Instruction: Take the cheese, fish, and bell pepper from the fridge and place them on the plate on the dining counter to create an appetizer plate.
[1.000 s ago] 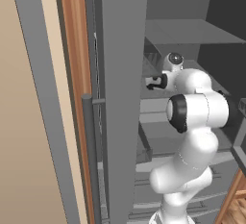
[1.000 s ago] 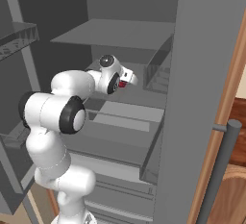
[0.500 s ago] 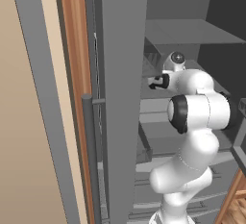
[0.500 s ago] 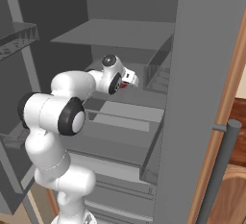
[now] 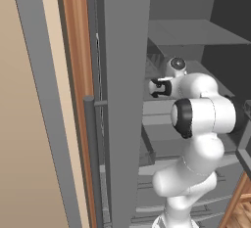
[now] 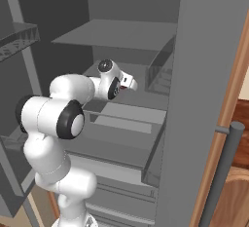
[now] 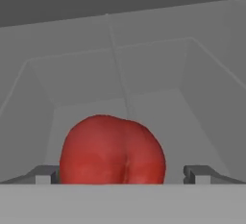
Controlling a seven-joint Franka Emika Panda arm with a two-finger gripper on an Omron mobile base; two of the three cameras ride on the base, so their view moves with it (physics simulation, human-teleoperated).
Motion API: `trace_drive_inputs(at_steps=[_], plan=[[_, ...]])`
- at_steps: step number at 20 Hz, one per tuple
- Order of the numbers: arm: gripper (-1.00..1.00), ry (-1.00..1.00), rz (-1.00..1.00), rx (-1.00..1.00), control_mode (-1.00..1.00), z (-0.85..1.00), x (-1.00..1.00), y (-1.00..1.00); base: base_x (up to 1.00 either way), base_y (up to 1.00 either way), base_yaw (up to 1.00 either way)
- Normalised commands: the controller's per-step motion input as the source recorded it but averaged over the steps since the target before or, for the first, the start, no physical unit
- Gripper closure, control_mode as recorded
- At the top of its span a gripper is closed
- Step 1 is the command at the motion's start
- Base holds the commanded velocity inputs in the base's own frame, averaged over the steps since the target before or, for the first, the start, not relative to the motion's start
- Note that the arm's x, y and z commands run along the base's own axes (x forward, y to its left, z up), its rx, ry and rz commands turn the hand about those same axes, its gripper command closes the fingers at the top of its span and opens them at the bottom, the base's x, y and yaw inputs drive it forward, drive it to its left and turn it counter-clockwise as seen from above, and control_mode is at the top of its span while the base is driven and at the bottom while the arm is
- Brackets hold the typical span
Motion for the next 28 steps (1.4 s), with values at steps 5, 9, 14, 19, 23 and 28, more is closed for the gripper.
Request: trace_drive_inputs(at_steps=[5,9,14,19,23,28], plan=[[-1.0,0.0,-0.01,0.0,-1.0,-0.37,0.11,-0.11,0.0,0.0,0.0],[1.0,0.02,-0.04,0.0,-1.0,-0.56,0.0,-0.06,0.0,0.0,0.0],[1.0,0.03,-0.05,0.0,-1.0,-0.53,0.0,-0.05,0.0,0.0,0.0],[1.0,0.05,-0.07,0.0,-1.0,-0.41,-0.13,-0.08,0.0,0.0,0.0],[1.0,-0.01,-0.04,0.02,-1.0,-0.04,-0.98,-0.55,0.0,0.0,0.0],[1.0,-0.14,0.01,0.02,-1.0,0.1,-1.0,-0.51,0.0,0.0,0.0]])
